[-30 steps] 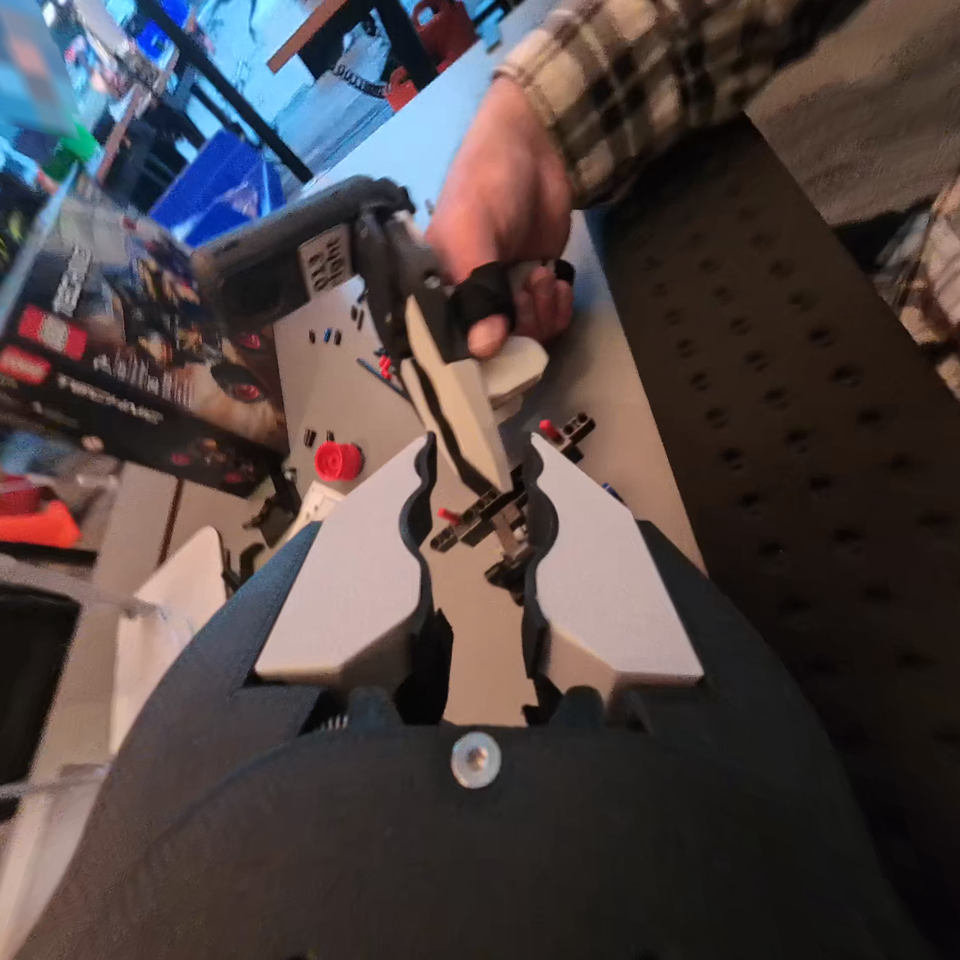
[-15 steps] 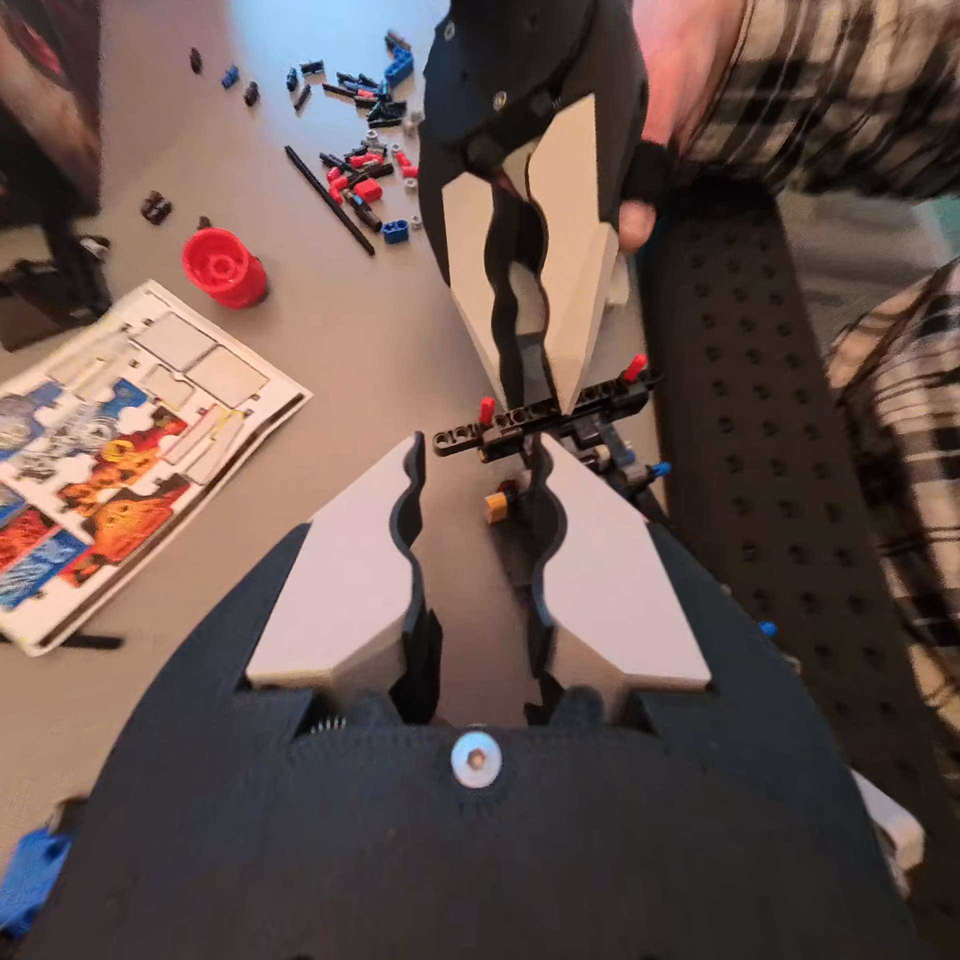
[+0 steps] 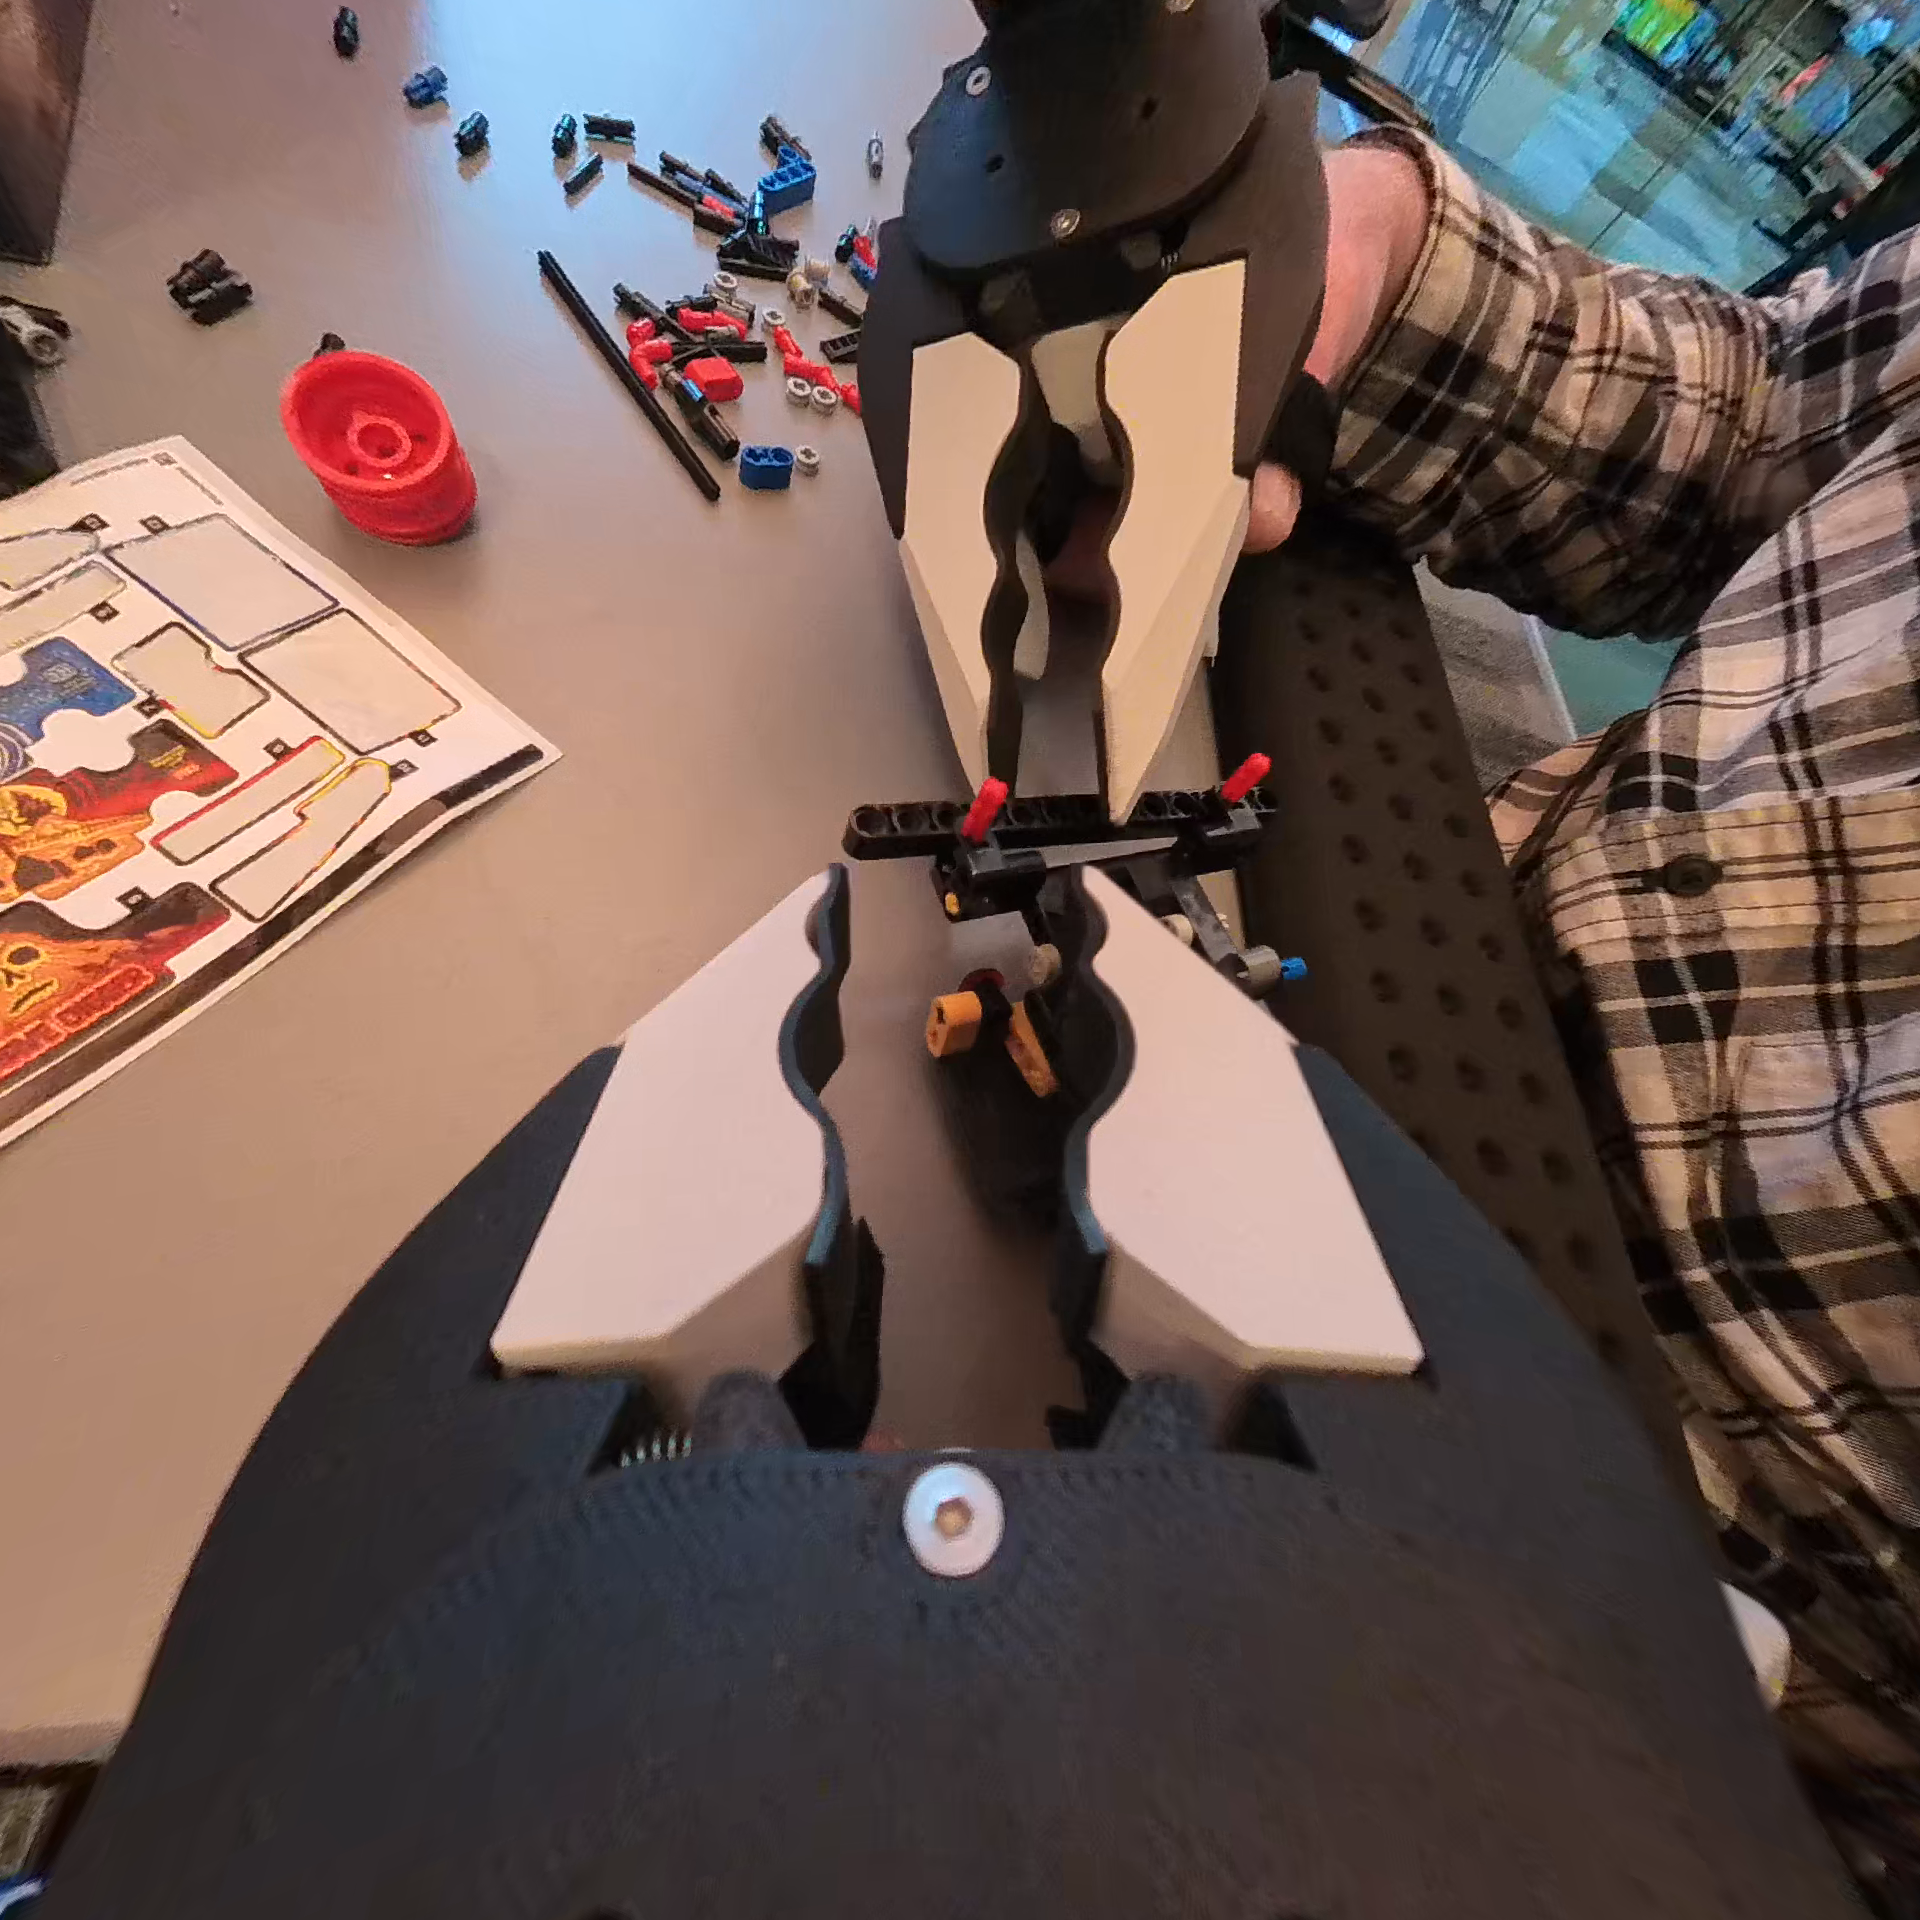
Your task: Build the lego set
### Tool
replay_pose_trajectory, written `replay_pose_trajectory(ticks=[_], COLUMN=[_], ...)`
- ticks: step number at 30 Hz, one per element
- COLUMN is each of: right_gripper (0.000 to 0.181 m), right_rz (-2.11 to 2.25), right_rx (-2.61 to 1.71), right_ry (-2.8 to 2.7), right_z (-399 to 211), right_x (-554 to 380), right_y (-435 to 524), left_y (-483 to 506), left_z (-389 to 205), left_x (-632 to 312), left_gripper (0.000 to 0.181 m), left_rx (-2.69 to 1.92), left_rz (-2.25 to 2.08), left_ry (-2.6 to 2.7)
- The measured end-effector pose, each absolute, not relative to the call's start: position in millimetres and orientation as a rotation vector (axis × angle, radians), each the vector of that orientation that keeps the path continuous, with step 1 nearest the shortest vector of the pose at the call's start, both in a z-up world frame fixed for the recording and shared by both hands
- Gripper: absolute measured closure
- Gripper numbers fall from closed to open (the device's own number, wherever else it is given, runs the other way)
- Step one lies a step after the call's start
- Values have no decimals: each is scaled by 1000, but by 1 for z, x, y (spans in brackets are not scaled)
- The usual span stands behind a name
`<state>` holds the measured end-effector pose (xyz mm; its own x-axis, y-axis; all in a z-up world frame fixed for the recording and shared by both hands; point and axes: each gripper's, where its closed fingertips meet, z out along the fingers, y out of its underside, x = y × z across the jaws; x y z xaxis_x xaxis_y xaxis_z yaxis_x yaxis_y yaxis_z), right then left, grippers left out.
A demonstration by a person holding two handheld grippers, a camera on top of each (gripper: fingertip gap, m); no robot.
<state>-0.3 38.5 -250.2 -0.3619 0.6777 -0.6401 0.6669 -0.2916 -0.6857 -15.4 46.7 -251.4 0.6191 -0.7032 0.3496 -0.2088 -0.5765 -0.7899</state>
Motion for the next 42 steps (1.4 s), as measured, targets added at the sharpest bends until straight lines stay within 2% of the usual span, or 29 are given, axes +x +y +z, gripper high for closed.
replay_pose_trajectory(ticks=[17, 20, 33, 36, 42], right_gripper=[161, 165, 165, 166, 166], right_rz=[1753, 1741, 1722, 1717, 1711], right_rx=[-1741, -1735, -1733, -1728, -1722], right_ry=[-1896, -1899, -1894, -1897, -1899], right_z=[-250, -250, -250, -250, -250], right_x=[-4, -5, -8, -9, -9], right_y=[37, 36, 38, 37, 37], left_y=[49, 49, 56, 61, 59], left_z=[-256, -256, -247, -246, -249], left_x=[-17, -18, -32, -44, -38], left_gripper=[148, 148, 134, 148, 157], left_rx=[-2087, -2087, -2069, -2070, -2102], left_rz=[-984, -986, -1061, -1043, -1142], left_ry=[664, 661, 499, 427, 387])
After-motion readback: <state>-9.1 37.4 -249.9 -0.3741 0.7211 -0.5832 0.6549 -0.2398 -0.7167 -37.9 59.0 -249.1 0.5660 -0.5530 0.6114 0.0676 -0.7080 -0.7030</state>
